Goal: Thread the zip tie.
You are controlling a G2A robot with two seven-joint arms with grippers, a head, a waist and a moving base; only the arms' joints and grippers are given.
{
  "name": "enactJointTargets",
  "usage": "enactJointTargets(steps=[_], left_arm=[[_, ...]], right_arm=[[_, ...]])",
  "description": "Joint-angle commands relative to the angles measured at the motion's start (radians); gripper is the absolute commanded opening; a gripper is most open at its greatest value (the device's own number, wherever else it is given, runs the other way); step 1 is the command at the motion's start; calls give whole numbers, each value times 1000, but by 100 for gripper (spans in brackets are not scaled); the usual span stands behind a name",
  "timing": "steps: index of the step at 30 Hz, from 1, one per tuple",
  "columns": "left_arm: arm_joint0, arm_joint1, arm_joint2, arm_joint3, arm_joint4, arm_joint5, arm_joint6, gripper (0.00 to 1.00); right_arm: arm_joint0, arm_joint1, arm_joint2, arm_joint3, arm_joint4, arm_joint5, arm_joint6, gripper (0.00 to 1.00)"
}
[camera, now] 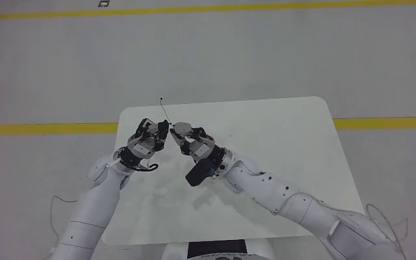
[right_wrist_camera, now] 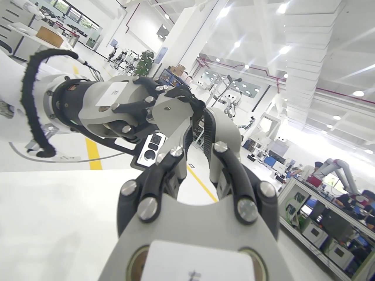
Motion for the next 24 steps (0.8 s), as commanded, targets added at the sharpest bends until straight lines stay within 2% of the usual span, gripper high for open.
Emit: enactJointTargets(steps=[1, 14, 17, 24], left_arm=[[0, 0, 0, 0, 0, 0, 0, 0], [0, 0, 0, 0, 0, 0, 0, 0], [0, 0, 0, 0, 0, 0, 0, 0], [0, 0, 0, 0, 0, 0, 0, 0]], right_arm=[[0, 0, 1, 1, 0, 0, 0, 11], [0, -4, 8, 6, 0, 0, -2, 5], [0, -4, 9, 7, 0, 0, -2, 0], [-2, -3, 10, 9, 0, 0, -2, 0]])
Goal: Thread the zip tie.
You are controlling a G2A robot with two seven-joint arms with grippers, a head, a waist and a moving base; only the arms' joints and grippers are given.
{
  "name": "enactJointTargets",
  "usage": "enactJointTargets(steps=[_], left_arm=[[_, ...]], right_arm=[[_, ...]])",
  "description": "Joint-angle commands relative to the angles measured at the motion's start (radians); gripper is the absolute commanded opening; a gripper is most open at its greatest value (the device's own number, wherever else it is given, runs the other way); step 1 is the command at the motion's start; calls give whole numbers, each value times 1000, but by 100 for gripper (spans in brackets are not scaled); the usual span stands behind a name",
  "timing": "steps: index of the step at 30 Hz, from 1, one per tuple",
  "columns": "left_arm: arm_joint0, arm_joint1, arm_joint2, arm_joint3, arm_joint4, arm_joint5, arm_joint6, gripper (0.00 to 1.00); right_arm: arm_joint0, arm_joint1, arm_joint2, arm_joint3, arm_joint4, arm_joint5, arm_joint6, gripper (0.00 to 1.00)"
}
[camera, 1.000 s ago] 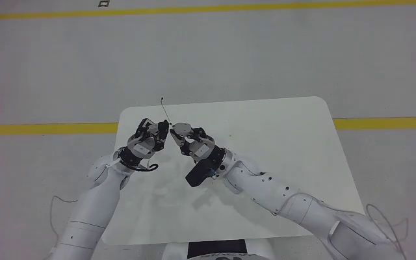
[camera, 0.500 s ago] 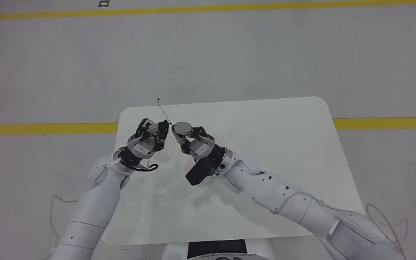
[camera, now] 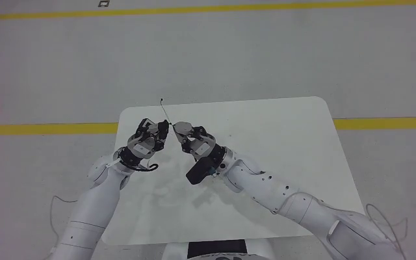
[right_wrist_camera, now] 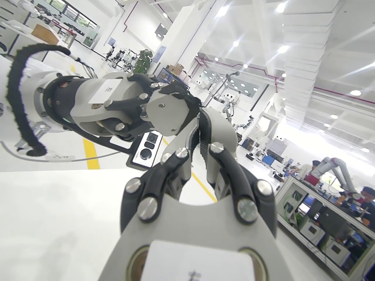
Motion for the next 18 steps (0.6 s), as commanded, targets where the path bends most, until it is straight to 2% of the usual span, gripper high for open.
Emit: enactJointTargets(steps=[1, 18], left_arm=[[0, 0, 0, 0, 0, 0, 0, 0], [0, 0, 0, 0, 0, 0, 0, 0]], right_arm=[[0, 0, 0, 0, 0, 0, 0, 0], [-13, 8, 14, 5, 0, 0, 0, 0]])
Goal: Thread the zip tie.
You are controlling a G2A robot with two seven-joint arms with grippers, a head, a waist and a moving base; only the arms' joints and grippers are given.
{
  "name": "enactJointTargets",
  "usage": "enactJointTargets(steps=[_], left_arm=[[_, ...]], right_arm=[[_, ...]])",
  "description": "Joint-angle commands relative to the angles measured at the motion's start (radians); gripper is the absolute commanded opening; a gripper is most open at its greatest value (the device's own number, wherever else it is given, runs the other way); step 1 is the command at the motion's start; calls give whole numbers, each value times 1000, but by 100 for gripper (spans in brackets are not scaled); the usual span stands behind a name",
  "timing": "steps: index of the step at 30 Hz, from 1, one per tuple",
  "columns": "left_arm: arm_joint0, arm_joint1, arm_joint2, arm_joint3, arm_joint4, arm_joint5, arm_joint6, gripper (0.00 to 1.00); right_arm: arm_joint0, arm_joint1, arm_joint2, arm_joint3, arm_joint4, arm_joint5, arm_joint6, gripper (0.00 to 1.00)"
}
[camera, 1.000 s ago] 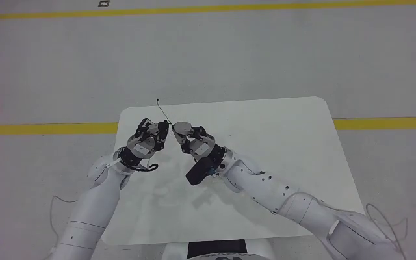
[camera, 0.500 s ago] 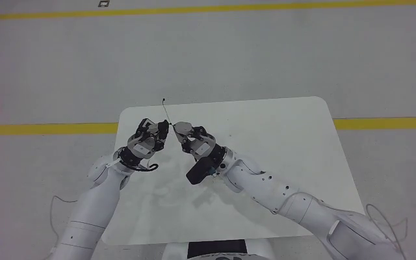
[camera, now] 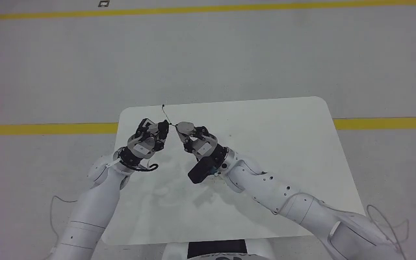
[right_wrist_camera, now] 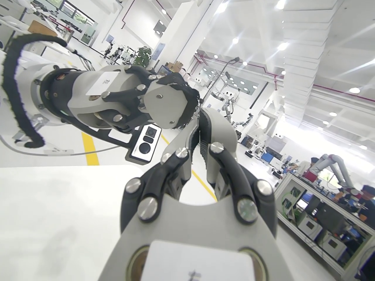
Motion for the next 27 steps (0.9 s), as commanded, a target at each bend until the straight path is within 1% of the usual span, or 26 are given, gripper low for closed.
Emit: enactJointTargets(steps=[1, 27], left_arm=[[0, 0, 0, 0, 0, 0, 0, 0], [0, 0, 0, 0, 0, 0, 0, 0]], right_arm=[[-2, 1, 3, 1, 0, 0, -1, 0], [-32, 25, 39, -1, 0, 0, -1, 0]])
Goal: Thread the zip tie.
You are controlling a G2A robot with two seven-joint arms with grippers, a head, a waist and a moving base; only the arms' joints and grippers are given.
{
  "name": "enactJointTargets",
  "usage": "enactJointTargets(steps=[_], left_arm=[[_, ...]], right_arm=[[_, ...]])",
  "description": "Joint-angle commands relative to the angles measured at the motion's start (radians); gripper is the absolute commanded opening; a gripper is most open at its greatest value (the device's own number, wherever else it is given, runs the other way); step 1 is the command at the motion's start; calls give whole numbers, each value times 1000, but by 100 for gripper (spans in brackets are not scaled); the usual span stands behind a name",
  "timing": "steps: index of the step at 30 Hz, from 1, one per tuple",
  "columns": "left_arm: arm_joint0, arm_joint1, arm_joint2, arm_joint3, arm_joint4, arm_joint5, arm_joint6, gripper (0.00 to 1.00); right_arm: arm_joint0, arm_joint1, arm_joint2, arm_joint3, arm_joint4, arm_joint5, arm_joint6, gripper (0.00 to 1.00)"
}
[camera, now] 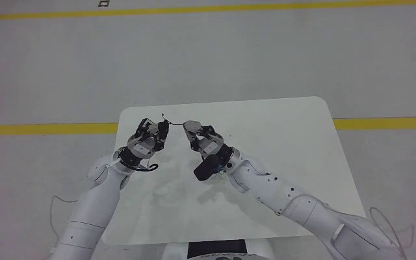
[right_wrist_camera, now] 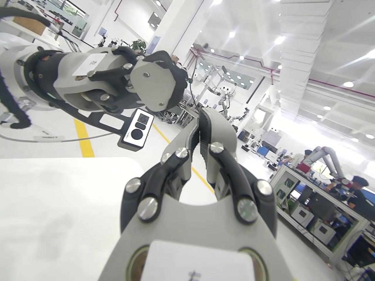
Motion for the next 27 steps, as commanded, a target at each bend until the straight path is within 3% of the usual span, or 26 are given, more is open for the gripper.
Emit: enactJointTargets(steps=[1, 27], left_arm=[[0, 0, 0, 0, 0, 0, 0, 0], [0, 0, 0, 0, 0, 0, 0, 0]], right_arm=[[-2, 2, 3, 0, 0, 0, 1, 0], [-31, 32, 41, -16, 0, 0, -5, 0]])
